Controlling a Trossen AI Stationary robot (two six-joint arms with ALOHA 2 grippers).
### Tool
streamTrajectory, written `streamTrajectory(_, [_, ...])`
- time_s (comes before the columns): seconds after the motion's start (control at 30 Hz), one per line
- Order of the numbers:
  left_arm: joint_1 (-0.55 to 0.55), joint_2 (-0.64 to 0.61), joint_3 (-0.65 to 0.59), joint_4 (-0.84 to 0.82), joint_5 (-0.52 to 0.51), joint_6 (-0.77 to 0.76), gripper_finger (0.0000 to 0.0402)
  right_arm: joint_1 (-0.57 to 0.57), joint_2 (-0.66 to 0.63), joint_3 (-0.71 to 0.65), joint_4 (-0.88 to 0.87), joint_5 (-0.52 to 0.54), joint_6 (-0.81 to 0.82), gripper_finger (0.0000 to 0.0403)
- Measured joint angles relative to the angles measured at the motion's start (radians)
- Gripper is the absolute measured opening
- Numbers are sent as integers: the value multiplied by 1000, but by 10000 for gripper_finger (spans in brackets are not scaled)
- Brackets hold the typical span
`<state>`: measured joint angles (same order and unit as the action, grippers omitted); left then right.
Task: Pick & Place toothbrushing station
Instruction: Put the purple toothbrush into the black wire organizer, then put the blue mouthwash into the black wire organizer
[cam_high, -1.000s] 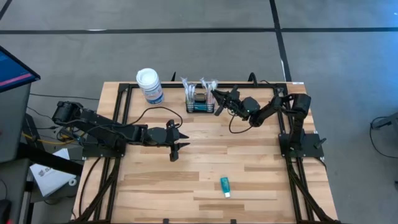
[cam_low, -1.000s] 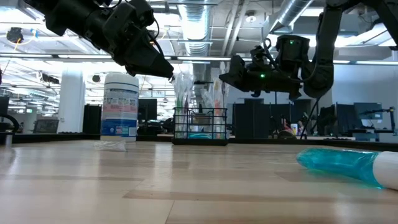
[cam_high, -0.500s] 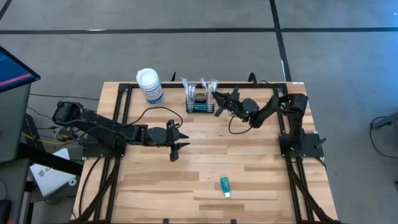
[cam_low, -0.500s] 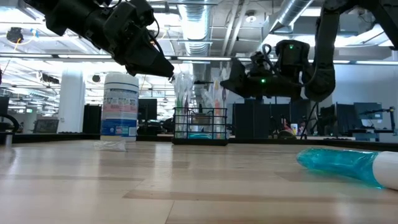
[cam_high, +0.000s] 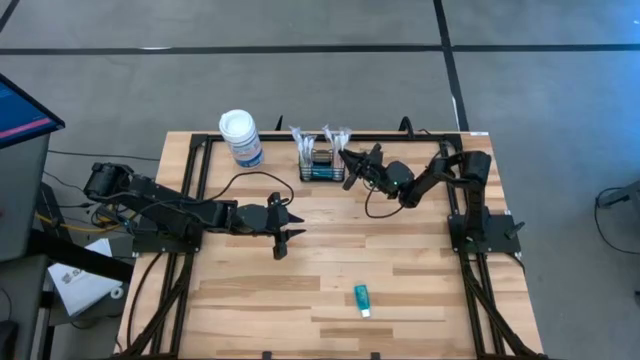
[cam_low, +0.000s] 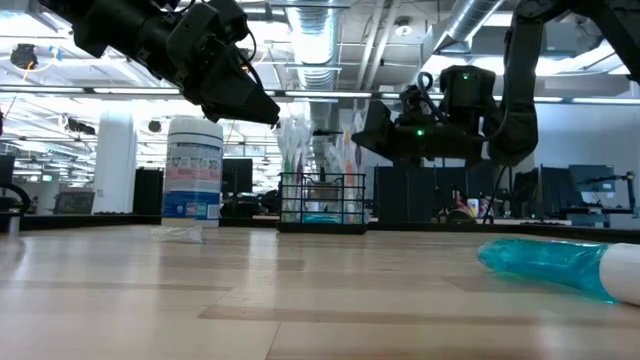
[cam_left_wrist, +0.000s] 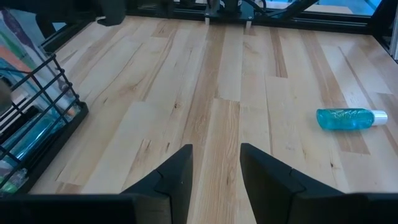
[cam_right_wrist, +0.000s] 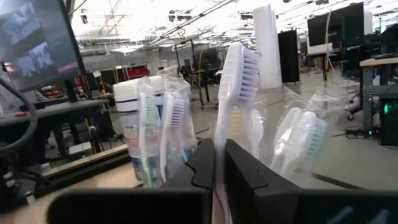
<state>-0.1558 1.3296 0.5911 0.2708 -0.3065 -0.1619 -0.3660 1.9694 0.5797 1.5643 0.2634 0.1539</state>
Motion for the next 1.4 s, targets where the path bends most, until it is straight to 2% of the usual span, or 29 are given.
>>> streamTrajectory(0.23, [0,0,0,0,0,0,127,0,0,0,-15,-4,4,63])
streamTrajectory(0.57, [0,0,0,-1,0,0,127,-1,-1,0,-44,-4,8,106])
streamTrajectory(1.0, [0,0,0,-1,0,0,127,-17,-30,0,-43,-30,4,189])
streamTrajectory(1.23, [0,0,0,-1,0,0,127,-16,-99,0,-64,-31,-7,203])
streamTrajectory(1.4, [0,0,0,-1,0,0,127,-16,-238,0,-289,-31,-46,195])
